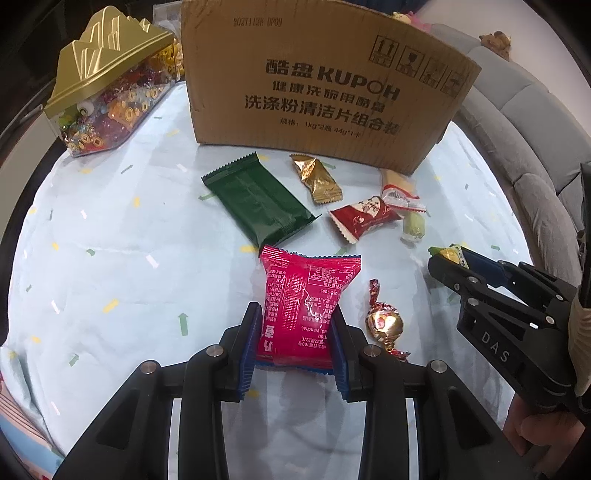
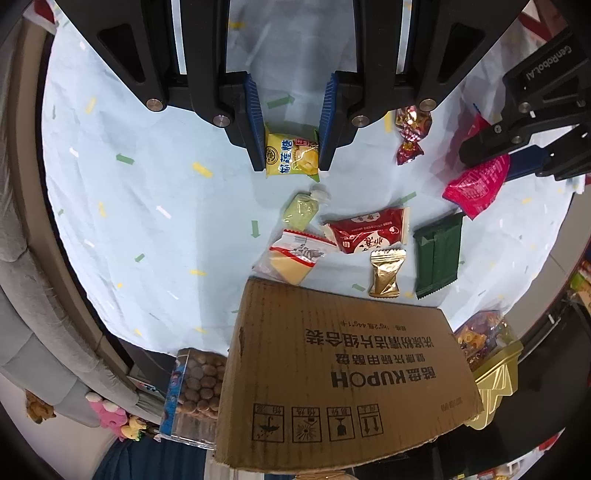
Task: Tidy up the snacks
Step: 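Grasp the pink packet with the left tool while the right tool grasps the yellow-green packet, then lift both held packets and carry them over the open box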
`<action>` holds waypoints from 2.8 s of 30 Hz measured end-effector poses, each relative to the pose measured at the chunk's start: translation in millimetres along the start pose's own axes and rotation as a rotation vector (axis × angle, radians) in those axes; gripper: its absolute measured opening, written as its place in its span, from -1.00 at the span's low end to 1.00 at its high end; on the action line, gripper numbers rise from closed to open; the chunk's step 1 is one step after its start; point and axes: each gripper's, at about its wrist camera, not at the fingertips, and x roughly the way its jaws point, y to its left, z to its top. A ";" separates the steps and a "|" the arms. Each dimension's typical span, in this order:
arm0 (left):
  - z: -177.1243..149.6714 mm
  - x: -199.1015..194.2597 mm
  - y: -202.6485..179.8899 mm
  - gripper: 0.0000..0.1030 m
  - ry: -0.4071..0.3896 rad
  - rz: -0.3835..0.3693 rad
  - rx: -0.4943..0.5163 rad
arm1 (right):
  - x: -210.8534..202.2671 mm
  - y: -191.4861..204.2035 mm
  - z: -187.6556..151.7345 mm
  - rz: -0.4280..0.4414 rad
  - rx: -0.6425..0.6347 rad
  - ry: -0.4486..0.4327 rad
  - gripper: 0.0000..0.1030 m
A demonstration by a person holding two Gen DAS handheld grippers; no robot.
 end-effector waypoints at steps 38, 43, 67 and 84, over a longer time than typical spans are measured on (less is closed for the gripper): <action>73.0 -109.5 11.5 -0.33 -0.172 0.002 -0.007 | -114.6 27.4 73.1 -0.036 0.008 -0.187 -0.44; 90.3 -118.4 11.2 -0.33 -0.197 0.003 0.003 | -121.5 28.0 87.8 -0.033 0.010 -0.206 -0.44; 166.2 -134.2 15.5 -0.33 -0.239 -0.034 0.029 | -136.2 26.3 166.9 -0.044 0.014 -0.299 -0.44; 219.3 -97.2 20.2 -0.33 -0.212 -0.025 0.062 | -104.2 19.1 211.6 -0.034 0.032 -0.291 -0.44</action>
